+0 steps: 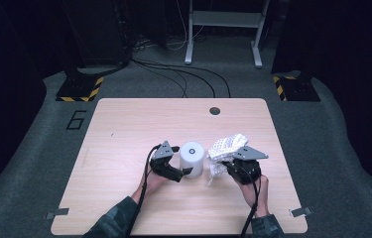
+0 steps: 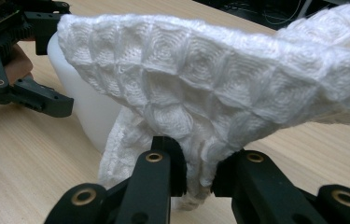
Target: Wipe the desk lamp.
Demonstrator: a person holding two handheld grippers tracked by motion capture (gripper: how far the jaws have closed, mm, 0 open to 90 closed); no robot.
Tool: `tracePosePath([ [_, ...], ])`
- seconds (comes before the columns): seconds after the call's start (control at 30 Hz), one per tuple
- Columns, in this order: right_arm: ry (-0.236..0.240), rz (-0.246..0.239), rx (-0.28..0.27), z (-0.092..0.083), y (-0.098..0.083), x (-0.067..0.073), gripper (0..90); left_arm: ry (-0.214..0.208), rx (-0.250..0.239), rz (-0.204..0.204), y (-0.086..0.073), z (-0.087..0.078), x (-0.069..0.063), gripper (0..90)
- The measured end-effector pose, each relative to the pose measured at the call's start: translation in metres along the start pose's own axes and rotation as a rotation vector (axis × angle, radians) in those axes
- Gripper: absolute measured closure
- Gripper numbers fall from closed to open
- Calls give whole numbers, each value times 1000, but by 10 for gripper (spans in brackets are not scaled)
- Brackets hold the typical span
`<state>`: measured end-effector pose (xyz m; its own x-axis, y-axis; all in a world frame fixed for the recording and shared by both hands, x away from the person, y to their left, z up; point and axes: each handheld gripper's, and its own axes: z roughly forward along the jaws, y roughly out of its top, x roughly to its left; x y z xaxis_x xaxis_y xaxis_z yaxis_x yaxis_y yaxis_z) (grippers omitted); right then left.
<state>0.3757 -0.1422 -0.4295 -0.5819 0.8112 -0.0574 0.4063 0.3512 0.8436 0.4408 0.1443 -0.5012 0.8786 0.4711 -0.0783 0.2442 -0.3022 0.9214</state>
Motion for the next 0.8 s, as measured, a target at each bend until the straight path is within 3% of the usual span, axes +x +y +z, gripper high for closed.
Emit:
tracePosePath([
  [0.13,11,-13,10,4,2,1,803,-3,-14,21,0,3,-1,0],
  [0.2,21,-12,9,6,2,2,799,-17,-15,13,0,5,-2,0],
  [0.43,48,-40,31,14,6,6,799,-35,-5,63,1,13,-4,0],
  [0.6,60,-74,47,18,9,9,801,-39,-20,53,2,16,-4,0],
  [0.7,66,-69,49,20,10,12,801,-38,-17,70,3,18,-4,0],
  [0.8,71,-73,55,21,11,14,801,-39,-28,59,3,20,-4,0],
])
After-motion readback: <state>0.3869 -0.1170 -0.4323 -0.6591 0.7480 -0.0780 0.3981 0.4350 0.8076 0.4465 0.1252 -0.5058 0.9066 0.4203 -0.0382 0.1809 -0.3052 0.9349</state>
